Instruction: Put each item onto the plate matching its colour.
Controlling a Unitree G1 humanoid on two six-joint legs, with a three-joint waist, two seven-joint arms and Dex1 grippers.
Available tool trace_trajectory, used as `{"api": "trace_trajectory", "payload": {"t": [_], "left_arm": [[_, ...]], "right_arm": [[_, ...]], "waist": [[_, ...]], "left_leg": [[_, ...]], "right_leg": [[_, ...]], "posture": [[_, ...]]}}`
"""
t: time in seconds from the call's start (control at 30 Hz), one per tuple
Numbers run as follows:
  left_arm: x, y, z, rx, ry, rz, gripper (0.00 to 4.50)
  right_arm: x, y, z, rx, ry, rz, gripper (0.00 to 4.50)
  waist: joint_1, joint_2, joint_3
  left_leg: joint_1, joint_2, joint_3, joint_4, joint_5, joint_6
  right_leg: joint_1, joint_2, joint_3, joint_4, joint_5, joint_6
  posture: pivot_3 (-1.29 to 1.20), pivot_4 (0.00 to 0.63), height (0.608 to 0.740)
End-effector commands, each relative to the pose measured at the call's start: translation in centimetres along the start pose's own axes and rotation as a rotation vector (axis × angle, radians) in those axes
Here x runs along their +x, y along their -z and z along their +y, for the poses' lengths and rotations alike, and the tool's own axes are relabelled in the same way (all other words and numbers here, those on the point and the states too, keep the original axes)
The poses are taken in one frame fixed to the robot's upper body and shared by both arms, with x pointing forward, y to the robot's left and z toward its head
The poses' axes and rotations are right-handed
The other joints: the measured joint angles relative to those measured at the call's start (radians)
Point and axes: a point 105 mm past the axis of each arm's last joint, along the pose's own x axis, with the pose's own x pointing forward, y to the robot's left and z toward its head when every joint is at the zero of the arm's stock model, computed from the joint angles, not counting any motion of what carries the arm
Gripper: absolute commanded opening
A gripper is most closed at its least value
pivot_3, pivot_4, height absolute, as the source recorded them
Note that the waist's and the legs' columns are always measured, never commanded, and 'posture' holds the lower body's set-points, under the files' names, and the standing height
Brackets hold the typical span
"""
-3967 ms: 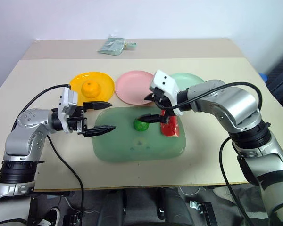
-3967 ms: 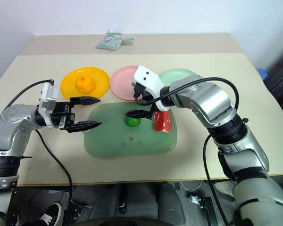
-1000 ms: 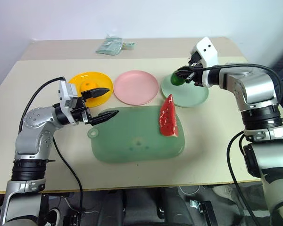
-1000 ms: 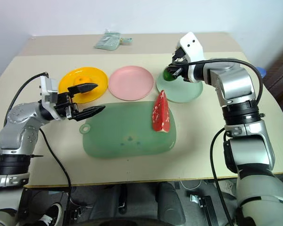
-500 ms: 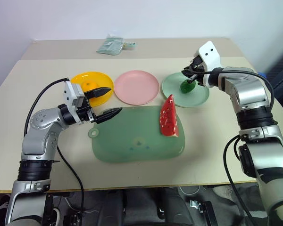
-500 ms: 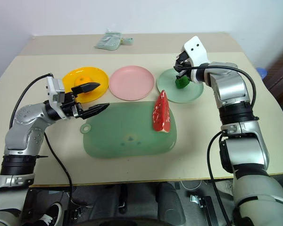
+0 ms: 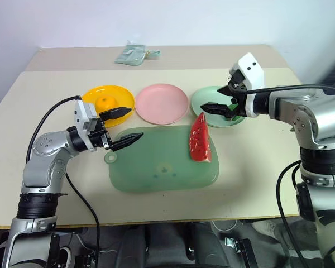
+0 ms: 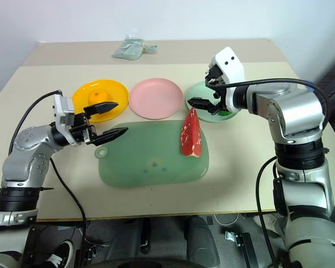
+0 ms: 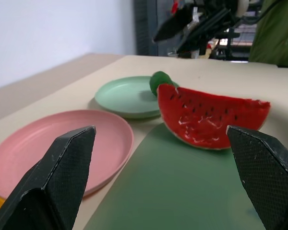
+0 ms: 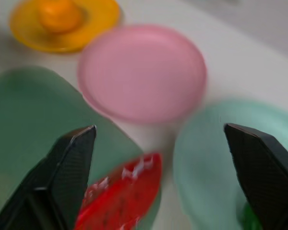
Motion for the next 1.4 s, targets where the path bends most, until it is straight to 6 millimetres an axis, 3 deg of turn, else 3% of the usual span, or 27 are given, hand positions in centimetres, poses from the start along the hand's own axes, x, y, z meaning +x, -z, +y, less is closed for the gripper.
{"api": "trace_trajectory", "payload": {"t": [0.03, 0.2, 0.27, 0.37, 0.5, 0.87, 0.97, 1.17, 1.2, 1.4], "left_arm": [[-0.1, -1.2, -0.3, 0.028, 0.018, -0.037, 4.50], [0.0, -0.9, -0.2, 0.023, 0.038, -0.029, 4.50], [0.2, -0.9, -0.1, 0.021, 0.041, -0.037, 4.50], [0.5, -0.9, -0.3, 0.025, 0.050, -0.043, 4.50], [0.3, -0.8, -0.4, 0.018, 0.045, -0.040, 4.50], [0.1, -0.9, -0.5, 0.020, 0.032, -0.045, 4.50], [0.2, -0.9, -0.5, 0.023, 0.030, -0.047, 4.50], [0.1, -0.9, -0.4, 0.025, 0.030, -0.047, 4.50], [0.1, -0.9, -0.4, 0.025, 0.030, -0.047, 4.50], [-0.1, -1.0, 0.1, 0.016, 0.005, -0.046, 4.50]], "right_arm": [[-1.3, -0.9, 0.7, 0.026, 0.061, -0.001, 4.46], [-1.0, 1.8, 1.4, 0.139, 0.040, 0.046, 4.46], [-0.5, 1.9, 1.9, 0.212, 0.000, 0.008, 4.46], [0.4, 4.1, 2.1, 0.264, 0.021, 0.065, 4.46], [1.5, 4.9, 3.8, 0.315, -0.010, 0.061, 4.46], [2.2, 6.9, 4.6, 0.227, 0.050, 0.174, 4.46], [2.3, 7.1, 4.9, 0.211, 0.039, 0.183, 3.67], [2.3, 7.0, 5.1, 0.163, 0.044, 0.197, 0.76], [2.3, 6.8, 5.1, 0.154, 0.046, 0.189, 0.58], [2.4, 2.9, 4.9, 0.113, 0.040, 0.019, 0.58]], "waist": [[0.001, 0.000, 0.000], [0.006, -0.001, -0.001], [0.002, -0.001, -0.001], [0.000, -0.001, -0.001], [-0.002, -0.001, -0.001], [-0.001, -0.001, -0.001], [-0.002, -0.001, -0.001], [0.000, -0.001, -0.001], [0.000, -0.001, -0.001], [-0.001, -0.001, -0.001]], "left_leg": [[0.000, 0.000, 0.000, 0.000, 0.000, 0.000], [0.000, 0.000, 0.000, 0.000, 0.000, 0.000], [0.000, -0.001, 0.000, 0.000, 0.000, 0.000], [0.000, 0.000, 0.000, 0.000, 0.000, 0.000], [0.000, 0.000, 0.000, 0.000, 0.000, 0.000], [0.000, 0.000, -0.001, 0.000, 0.000, 0.000], [0.000, 0.000, -0.001, 0.000, 0.000, 0.000], [0.000, 0.000, -0.001, 0.000, 0.000, 0.000], [0.000, 0.000, -0.001, 0.000, 0.000, 0.000], [0.000, 0.000, -0.001, 0.000, 0.000, 0.000]], "right_leg": [[0.000, 0.000, 0.000, 0.000, 0.000, 0.000], [0.000, 0.000, 0.000, -0.001, 0.000, 0.000], [0.001, -0.001, 0.000, -0.001, 0.000, 0.000], [0.001, 0.000, 0.000, 0.000, 0.000, 0.000], [0.001, 0.000, 0.000, -0.001, 0.000, 0.000], [0.001, 0.000, 0.000, -0.001, 0.000, 0.000], [0.001, 0.000, 0.000, -0.001, 0.000, 0.000], [0.001, 0.000, 0.000, -0.001, 0.000, 0.000], [0.001, 0.000, 0.000, -0.001, 0.000, 0.000], [0.000, 0.000, 0.000, -0.001, 0.000, 0.000]], "posture": [[0.00, 0.150, 0.740], [0.00, 0.150, 0.740], [0.00, 0.150, 0.740], [0.00, 0.150, 0.740], [0.00, 0.150, 0.740], [0.00, 0.150, 0.740], [0.00, 0.150, 0.740], [0.00, 0.150, 0.740], [0.00, 0.150, 0.740], [0.00, 0.150, 0.740]]}}
